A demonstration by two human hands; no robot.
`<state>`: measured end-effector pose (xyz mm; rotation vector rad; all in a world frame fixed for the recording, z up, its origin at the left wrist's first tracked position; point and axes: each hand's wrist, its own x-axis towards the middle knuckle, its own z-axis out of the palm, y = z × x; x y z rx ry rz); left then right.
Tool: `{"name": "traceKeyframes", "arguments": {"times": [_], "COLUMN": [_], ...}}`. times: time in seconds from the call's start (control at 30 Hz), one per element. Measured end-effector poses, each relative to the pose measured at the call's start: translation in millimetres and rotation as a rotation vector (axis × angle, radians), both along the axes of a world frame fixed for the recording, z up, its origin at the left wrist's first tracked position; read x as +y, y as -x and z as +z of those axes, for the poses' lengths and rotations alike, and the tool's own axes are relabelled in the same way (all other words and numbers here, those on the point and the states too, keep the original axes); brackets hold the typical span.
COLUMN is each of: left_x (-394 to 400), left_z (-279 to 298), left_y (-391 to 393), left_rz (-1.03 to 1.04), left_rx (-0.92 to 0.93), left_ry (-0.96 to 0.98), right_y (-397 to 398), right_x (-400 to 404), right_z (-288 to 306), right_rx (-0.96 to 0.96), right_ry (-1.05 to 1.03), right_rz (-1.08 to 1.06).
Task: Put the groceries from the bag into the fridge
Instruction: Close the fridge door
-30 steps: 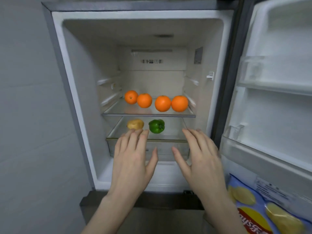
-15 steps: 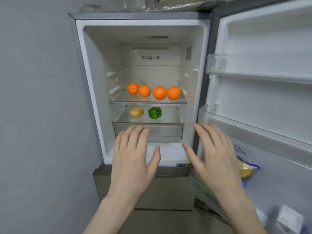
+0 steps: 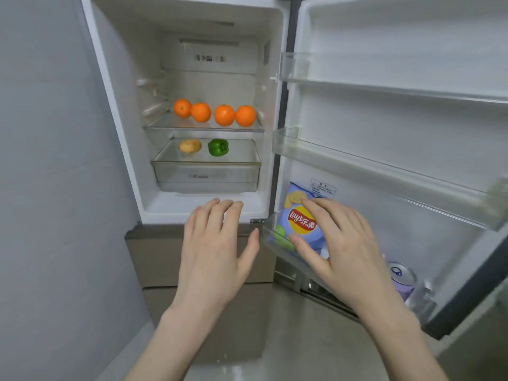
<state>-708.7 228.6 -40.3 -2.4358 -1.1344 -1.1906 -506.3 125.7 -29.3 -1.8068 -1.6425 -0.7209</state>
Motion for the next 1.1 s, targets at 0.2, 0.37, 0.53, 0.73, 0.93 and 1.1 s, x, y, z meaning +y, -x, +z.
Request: {"name": "traceKeyframes", "arguments": {"times": [0.2,0.37,0.53,0.73,0.93,1.1], "left_x": [-56,-111,-164,-219,-240,-244], "left_z": [1,5,7,6,13,22], "left_y": [-23,-59,-115,-183,-216,-224], "left_rz": [0.002,0.024,0.048,0.039,0.054,0.087], "left_rx": [0.046,0.042,0.027,0.031,0.035,0.056], "left_ry": [-0.008,0.002,0.018,0.009,-0.001,0.012], "right_y": [-19,-64,-126,-188,-229,-240], "right_x": [-56,-105,-164,-216,-206,-190], "right_z": [0,0,6,13,24,24], "right_rx": [0.043,0.071,0.083,0.342,0.652,0.780], "right_ry": [-0.030,-0.046,-0.179,-0.351,-0.180,-0.111], "right_rz": [0.064,0.082,0.037,-0.021,-0.029,0.001]}}
